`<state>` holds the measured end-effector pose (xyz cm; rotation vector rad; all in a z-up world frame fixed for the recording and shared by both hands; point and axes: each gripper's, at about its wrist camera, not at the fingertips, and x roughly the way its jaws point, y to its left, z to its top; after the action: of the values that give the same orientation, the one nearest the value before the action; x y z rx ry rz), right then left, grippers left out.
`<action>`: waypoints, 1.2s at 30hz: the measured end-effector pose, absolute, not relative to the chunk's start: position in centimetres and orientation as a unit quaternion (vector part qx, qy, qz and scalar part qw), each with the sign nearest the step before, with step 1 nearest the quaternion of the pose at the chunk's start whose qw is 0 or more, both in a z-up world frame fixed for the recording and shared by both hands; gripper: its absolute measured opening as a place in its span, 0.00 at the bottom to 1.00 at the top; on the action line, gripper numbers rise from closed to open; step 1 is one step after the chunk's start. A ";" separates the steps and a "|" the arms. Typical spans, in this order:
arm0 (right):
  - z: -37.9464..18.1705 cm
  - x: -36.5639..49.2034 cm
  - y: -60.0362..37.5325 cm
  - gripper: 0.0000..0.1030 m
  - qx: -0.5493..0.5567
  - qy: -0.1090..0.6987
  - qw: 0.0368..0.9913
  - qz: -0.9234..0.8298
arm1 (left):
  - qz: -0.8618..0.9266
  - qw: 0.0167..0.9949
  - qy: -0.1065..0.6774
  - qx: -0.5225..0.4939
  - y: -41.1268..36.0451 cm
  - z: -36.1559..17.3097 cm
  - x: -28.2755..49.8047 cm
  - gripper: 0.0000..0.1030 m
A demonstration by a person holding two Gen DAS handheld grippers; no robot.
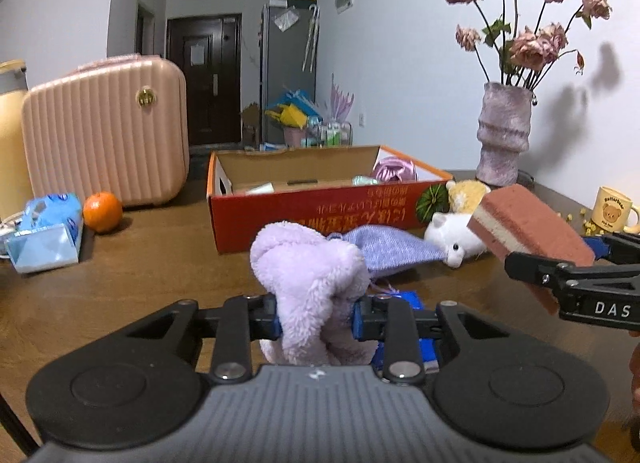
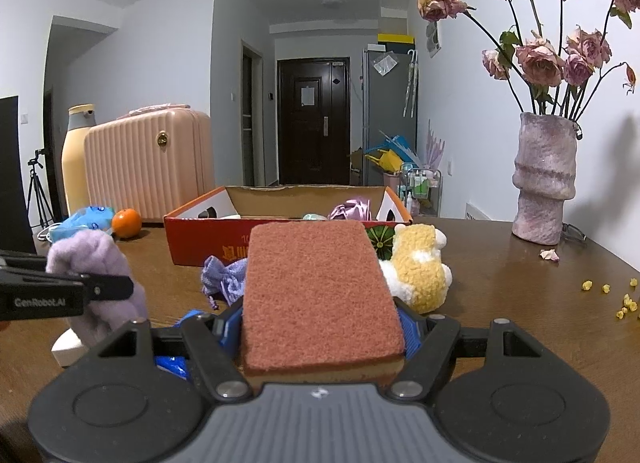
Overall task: Organize soft objects
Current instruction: 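Lift and carry the headband and sponge with both grippers toward the cardboard box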
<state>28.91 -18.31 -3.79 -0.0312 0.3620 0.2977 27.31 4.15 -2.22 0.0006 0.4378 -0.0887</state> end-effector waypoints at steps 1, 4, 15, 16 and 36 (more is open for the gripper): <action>-3.8 28.9 -18.3 0.69 -0.015 0.177 0.973 0.147 | -0.043 0.976 0.214 0.001 4.1 -2.1 27.3 0.29; -3.6 28.8 -18.2 0.69 -0.010 0.169 0.975 0.146 | -0.038 0.978 0.204 0.000 4.1 -1.6 27.1 0.29; -2.7 28.6 -17.0 0.69 -0.007 0.139 0.980 0.145 | -0.024 0.985 0.172 -0.012 3.7 0.0 27.1 0.29; -2.6 28.7 -16.9 0.69 -0.005 0.136 0.980 0.143 | -0.023 0.985 0.170 -0.015 3.7 0.2 27.2 0.29; -1.1 32.1 -15.8 0.69 0.024 0.106 0.987 0.121 | 0.002 0.990 0.129 -0.051 3.5 3.2 30.8 0.29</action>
<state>32.15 -15.83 -1.15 0.0474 0.2134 0.2431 30.78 3.45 3.17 -0.1032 0.2580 0.0044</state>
